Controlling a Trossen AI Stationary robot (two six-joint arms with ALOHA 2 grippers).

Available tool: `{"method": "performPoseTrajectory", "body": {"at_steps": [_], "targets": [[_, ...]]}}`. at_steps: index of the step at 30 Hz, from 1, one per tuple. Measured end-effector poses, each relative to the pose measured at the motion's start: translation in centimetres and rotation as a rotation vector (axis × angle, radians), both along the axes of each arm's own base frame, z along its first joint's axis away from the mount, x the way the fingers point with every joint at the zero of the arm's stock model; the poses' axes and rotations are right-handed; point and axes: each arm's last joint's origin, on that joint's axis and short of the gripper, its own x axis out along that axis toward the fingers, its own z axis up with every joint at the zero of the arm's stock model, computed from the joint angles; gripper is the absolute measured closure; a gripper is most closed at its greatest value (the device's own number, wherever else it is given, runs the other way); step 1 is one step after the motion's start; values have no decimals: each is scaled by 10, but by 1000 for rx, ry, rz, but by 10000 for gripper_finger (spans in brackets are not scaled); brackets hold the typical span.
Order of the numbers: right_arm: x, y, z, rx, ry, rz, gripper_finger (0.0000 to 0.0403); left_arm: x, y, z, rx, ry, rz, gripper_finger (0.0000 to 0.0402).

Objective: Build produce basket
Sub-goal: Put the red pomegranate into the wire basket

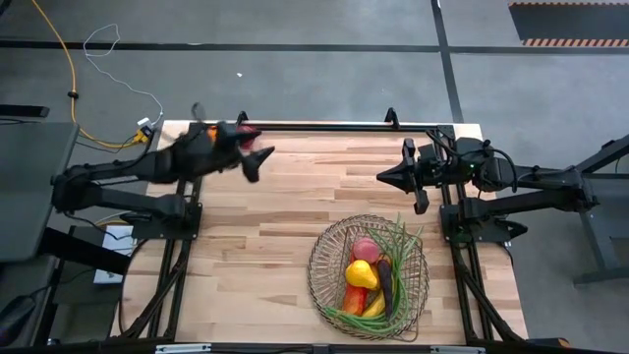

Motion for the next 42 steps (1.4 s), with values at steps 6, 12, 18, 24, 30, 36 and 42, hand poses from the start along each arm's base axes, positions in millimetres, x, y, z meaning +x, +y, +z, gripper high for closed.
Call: {"method": "performPoseTrajectory", "body": {"at_steps": [6, 12, 18, 24, 30, 36, 42], "targets": [[0, 0, 0, 2, 1, 0, 403, 0, 73, -8, -212, 363, 265, 75], [0, 0, 0, 26, 3, -2, 403, -15, 147, -53, -506, 583, 412, 75], [0, 0, 0, 28, 3, -14, 403, -26, 187, -104, -715, 702, 509, 76], [0, -1, 0, 56, 4, -36, 403, -29, 203, -129, -772, 738, 580, 76], [0, -1, 0, 62, 5, -36, 403, -26, 210, -132, -752, 707, 566, 76], [0, -1, 0, 62, 5, -45, 403, -32, 214, -132, -746, 692, 588, 76], [0, -1, 0, 62, 5, -46, 403, -38, 218, -134, -779, 674, 595, 76]]}}
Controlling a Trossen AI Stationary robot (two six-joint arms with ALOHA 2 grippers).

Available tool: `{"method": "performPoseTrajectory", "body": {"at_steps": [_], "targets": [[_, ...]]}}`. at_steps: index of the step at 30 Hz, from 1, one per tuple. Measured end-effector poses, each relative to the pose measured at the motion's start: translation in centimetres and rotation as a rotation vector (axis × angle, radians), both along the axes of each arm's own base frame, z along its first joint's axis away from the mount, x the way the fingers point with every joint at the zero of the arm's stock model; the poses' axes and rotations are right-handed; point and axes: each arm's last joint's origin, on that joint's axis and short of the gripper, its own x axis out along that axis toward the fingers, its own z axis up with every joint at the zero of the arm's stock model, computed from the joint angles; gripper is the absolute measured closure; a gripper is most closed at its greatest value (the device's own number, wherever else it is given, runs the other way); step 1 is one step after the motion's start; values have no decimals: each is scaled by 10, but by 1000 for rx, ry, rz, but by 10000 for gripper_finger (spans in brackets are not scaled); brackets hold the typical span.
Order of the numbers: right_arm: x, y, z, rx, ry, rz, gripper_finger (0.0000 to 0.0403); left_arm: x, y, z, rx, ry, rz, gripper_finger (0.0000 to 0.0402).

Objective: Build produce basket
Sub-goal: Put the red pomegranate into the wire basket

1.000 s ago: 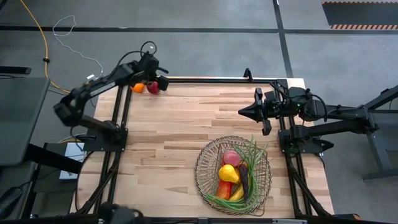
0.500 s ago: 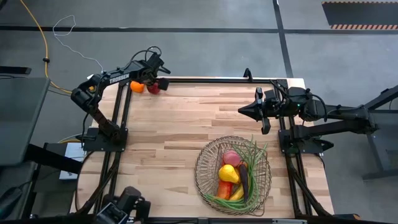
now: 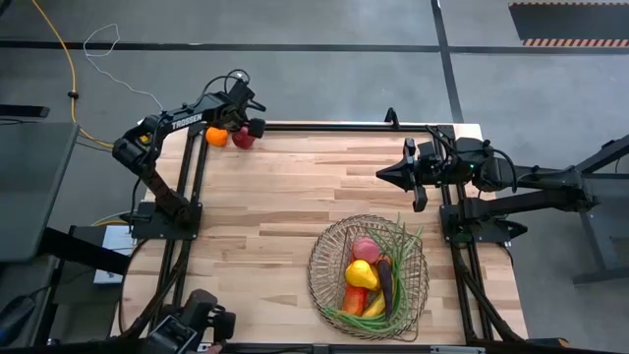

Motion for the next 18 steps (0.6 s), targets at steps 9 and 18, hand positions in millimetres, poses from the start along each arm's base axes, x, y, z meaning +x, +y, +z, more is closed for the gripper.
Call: {"method": "performPoseTrajectory", "body": {"at_steps": [9, 18], "targets": [[0, 0, 0, 0, 0, -1, 403, 5, 3, -19, -85, -1, 16, 76], [0, 0, 0, 0, 0, -2, 403, 7, 2, -21, -105, -5, 5, 76]]}}
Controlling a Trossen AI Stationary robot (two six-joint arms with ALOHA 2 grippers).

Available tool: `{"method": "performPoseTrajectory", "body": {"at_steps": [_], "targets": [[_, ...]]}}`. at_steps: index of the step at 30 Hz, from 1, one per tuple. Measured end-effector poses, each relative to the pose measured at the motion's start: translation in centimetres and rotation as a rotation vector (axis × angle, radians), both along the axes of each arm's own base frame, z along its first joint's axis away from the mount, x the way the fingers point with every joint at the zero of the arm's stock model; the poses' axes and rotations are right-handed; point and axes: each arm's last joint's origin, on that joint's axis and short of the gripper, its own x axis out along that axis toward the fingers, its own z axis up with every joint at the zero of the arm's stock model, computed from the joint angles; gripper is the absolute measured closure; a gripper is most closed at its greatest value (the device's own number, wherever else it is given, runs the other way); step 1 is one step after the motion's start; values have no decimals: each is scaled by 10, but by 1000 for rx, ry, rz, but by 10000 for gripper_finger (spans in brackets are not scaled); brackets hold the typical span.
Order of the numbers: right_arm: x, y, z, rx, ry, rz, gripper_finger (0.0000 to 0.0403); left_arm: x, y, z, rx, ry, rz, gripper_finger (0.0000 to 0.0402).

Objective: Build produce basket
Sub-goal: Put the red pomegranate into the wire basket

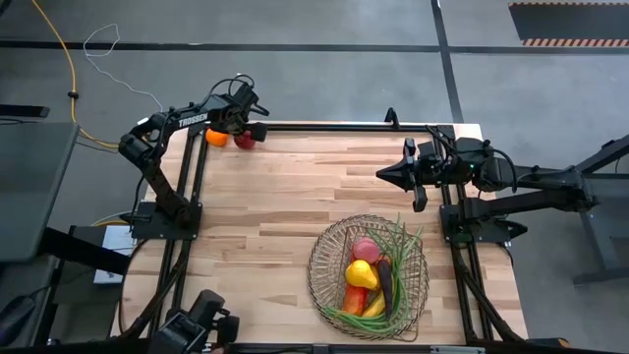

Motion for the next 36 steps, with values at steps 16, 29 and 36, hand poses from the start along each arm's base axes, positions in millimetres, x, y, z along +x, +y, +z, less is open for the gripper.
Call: {"method": "performPoseTrajectory", "body": {"at_steps": [16, 29, 36], "targets": [[0, 0, 0, 7, 0, 0, 403, 0, -6, 1, -43, -11, -13, 138], [0, 0, 0, -4, 0, 1, 403, 0, -20, 38, 32, -165, -58, 148], [0, 0, 0, -14, 0, 0, 403, 14, -41, 83, 175, -412, -184, 149]]}}
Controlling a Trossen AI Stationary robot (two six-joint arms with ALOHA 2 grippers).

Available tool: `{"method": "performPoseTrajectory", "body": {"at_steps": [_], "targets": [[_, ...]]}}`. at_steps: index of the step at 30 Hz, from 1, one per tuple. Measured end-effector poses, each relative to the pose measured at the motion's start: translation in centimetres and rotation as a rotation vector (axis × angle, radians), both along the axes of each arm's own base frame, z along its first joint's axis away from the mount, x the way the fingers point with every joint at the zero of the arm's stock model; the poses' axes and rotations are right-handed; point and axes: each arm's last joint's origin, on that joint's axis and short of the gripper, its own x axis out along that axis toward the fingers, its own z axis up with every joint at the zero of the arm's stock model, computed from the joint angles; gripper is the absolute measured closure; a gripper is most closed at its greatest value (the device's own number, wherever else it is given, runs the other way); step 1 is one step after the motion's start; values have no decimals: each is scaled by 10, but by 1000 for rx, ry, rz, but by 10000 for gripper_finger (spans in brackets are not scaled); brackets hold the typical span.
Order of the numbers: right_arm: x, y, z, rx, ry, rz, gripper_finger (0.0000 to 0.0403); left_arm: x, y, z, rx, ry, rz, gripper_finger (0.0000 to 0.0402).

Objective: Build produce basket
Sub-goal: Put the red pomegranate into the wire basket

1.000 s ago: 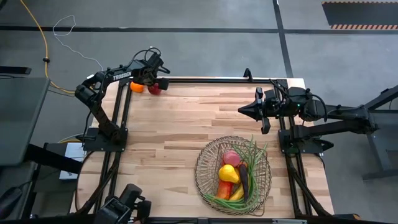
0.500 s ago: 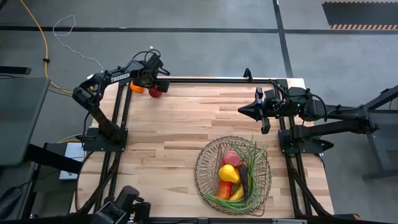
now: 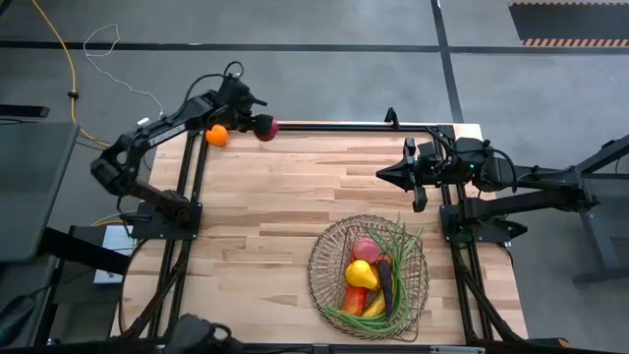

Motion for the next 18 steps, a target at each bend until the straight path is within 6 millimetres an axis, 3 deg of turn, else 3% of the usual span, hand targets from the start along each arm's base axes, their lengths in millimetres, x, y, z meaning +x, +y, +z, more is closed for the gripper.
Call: {"method": "performPoseTrajectory", "body": {"at_steps": [5, 10, 13, 18], "targets": [[0, 0, 0, -9, 0, 1, 403, 17, -37, 46, 201, -172, -132, 149], [0, 0, 0, -17, -1, 12, 403, 27, -93, 75, 448, -414, -299, 149], [0, 1, 0, -19, -1, 19, 403, 27, -128, 73, 543, -551, -361, 149], [0, 1, 0, -18, -3, 38, 403, 20, -176, 53, 573, -759, -445, 149]]}}
